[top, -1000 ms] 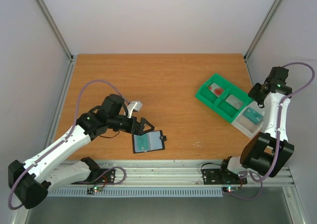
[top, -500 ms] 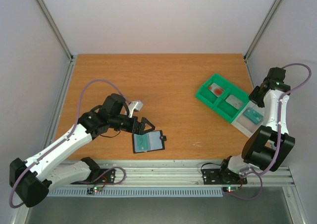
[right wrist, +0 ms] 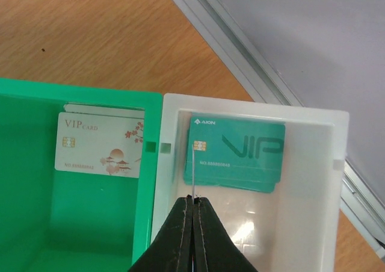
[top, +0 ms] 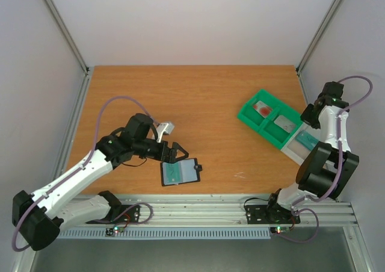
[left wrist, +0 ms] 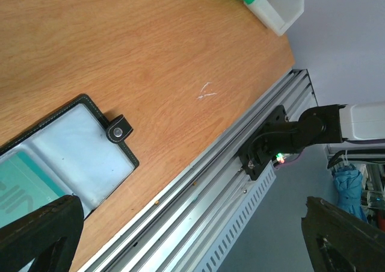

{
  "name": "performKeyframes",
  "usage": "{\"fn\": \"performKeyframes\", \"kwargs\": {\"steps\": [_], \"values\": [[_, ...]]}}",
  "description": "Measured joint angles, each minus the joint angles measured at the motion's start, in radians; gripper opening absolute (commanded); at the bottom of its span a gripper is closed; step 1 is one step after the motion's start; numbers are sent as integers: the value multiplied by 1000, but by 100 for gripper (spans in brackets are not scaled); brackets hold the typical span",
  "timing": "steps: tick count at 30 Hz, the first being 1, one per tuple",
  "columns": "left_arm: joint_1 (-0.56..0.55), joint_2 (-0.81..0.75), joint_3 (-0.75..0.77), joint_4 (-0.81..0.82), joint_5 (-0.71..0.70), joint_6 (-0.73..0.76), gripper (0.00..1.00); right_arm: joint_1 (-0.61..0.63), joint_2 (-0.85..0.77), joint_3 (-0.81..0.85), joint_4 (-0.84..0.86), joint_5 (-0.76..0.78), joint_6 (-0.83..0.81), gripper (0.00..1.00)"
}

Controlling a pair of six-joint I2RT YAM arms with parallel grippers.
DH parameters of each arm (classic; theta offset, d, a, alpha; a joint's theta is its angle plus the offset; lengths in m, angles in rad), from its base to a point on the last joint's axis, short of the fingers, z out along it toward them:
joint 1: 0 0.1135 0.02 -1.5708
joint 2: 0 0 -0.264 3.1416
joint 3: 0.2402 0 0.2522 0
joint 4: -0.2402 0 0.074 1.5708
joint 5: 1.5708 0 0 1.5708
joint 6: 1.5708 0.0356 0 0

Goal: Take the credit cards out of the card holder

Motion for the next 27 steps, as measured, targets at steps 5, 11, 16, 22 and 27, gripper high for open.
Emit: {"fn": "performKeyframes", "kwargs": {"steps": [5, 11, 16, 22, 27], "values": [[0, 39, 0, 0, 4, 4, 99, 0, 37, -12, 40, -27, -13, 1], [0, 50, 2, 0, 11, 3, 99, 0, 63, -46, 84, -49, -33, 1], [0, 51, 23, 5, 12, 2, 99, 0, 98, -62, 126, -52, -50, 2], [0, 59, 27, 24, 24, -6, 99, -1, 123, -73, 172, -47, -64, 4], [0, 74, 27, 33, 32, -11, 99, -2, 131, -74, 190, -21, -71, 9]]}}
